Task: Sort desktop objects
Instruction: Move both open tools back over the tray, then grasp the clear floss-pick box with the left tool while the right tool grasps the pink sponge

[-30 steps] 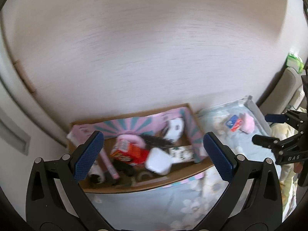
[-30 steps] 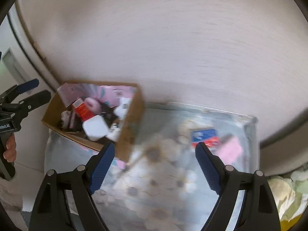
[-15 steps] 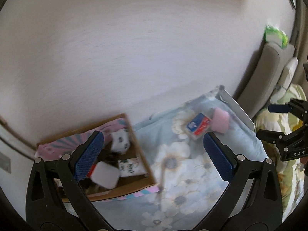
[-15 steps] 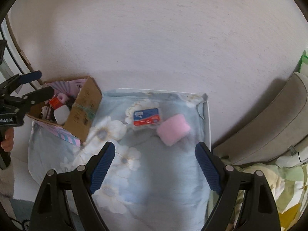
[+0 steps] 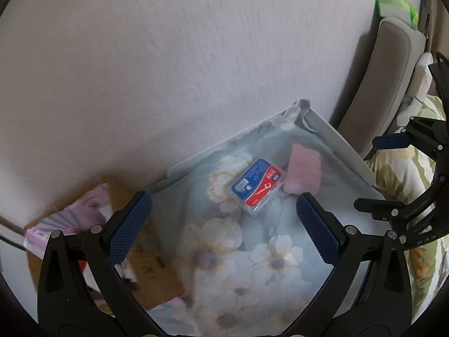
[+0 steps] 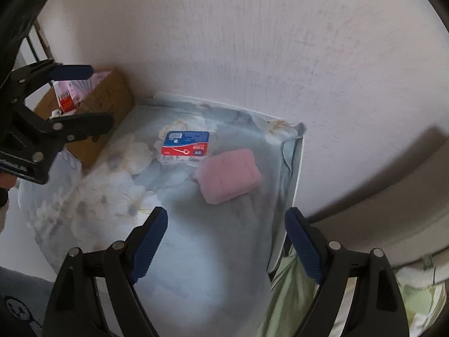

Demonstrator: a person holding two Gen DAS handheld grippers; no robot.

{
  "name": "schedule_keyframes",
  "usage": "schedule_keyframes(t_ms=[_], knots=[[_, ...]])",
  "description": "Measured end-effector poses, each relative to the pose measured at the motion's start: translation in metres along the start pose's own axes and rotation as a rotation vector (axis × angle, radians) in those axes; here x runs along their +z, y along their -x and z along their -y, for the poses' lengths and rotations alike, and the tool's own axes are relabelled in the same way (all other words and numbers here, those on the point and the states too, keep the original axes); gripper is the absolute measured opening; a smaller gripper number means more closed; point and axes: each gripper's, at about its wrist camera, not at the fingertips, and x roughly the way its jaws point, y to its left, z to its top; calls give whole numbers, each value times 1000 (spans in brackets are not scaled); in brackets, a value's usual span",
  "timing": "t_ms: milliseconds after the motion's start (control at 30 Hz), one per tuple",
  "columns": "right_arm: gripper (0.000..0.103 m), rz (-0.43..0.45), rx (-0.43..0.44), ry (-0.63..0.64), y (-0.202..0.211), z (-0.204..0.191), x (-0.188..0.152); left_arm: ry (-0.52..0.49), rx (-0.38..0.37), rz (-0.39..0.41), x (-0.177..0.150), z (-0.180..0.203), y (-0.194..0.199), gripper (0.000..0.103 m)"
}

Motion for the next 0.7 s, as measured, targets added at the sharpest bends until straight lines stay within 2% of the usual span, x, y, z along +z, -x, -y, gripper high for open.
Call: schedule_keyframes(t_ms=[67,200,400,567,633,700], knots=[[83,1,27,18,-10,3,1,4,-11,-12,-2,2,-19,103],[83,-8,68,72,-34,6,7,-24,-86,-38,-11,12,-57,103],[83,-40,98,197,-69,5,15,-114,-43,-67,-14,29,-102,103],[83,-61,91,278,-91,5,21,-152,-31,-71,-15,35,-122,103],[83,-62,116,283,-96,6,23,-157,-39,-76,-15,37,-127,102],[83,-63,149,278,-99,7,25,-162,-50,-82,-17,38,-131,96]])
